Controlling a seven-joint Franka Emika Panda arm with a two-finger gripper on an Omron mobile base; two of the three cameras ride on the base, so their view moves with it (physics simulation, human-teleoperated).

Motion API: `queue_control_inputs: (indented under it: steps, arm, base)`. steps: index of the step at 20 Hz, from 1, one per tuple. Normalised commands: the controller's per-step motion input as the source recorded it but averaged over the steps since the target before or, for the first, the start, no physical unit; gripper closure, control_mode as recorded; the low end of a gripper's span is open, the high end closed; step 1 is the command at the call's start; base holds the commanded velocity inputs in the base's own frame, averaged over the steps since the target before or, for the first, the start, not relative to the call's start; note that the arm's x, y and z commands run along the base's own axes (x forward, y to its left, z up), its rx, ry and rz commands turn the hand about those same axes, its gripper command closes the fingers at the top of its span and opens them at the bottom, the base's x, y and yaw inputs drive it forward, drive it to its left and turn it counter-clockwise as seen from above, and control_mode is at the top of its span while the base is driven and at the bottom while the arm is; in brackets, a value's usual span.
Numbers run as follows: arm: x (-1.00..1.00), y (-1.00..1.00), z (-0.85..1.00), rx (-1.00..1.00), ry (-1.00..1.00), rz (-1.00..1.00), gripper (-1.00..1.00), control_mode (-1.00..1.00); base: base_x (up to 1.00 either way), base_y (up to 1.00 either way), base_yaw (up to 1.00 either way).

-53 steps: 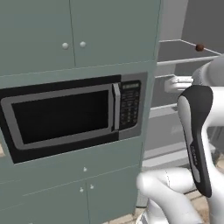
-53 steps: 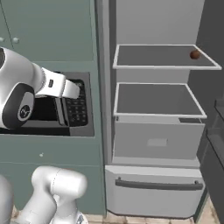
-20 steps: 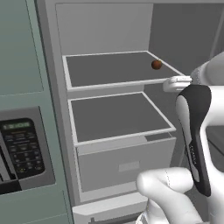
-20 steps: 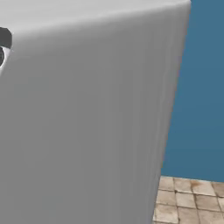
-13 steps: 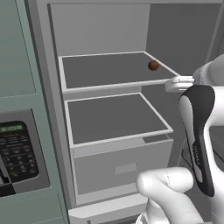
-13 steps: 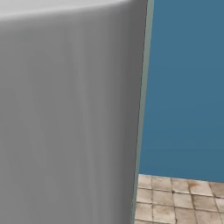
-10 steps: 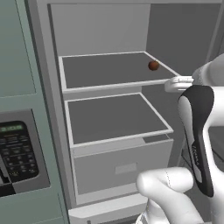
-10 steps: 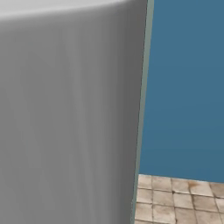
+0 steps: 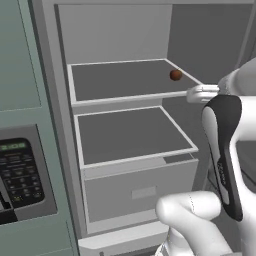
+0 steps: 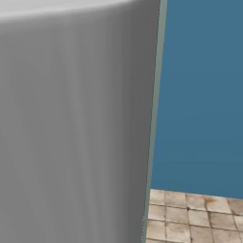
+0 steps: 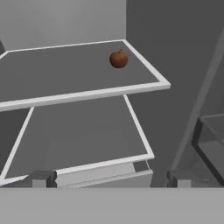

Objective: Open the fridge, remove the apple, lemon, and steak, and place them on any counter.

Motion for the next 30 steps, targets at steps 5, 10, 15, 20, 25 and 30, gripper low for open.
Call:
queue_control_inputs:
  steps: [5, 10, 15, 20, 25, 30]
  arm:
    - [0.37, 0.00, 0.04, 0.01, 0.00, -0.03, -1.00, -1.00]
    - [0.32, 0.00, 0.03, 0.00, -0.01, -0.05, -1.00, -1.00]
    - [0.61, 0.00, 0.00, 0.00, 0.00, -0.06, -1.00, -1.00]
    - [0.64, 0.00, 0.14, 0.00, 0.00, -0.06, -1.00, -1.00]
    - [0.65, 0.00, 0.10, 0.01, 0.02, -0.05, -1.00, -1.00]
    - [0.82, -0.06, 0.01, 0.01, 0.22, -0.01, -1.00, -1.00]
  base:
    - [0.00, 0.00, 0.00]
    - [0.00, 0.00, 0.00]
    - [0.00, 0.00, 0.00]
    - [0.00, 0.00, 0.00]
    - [0.00, 0.00, 0.00]
    - [0.00, 0.00, 0.00]
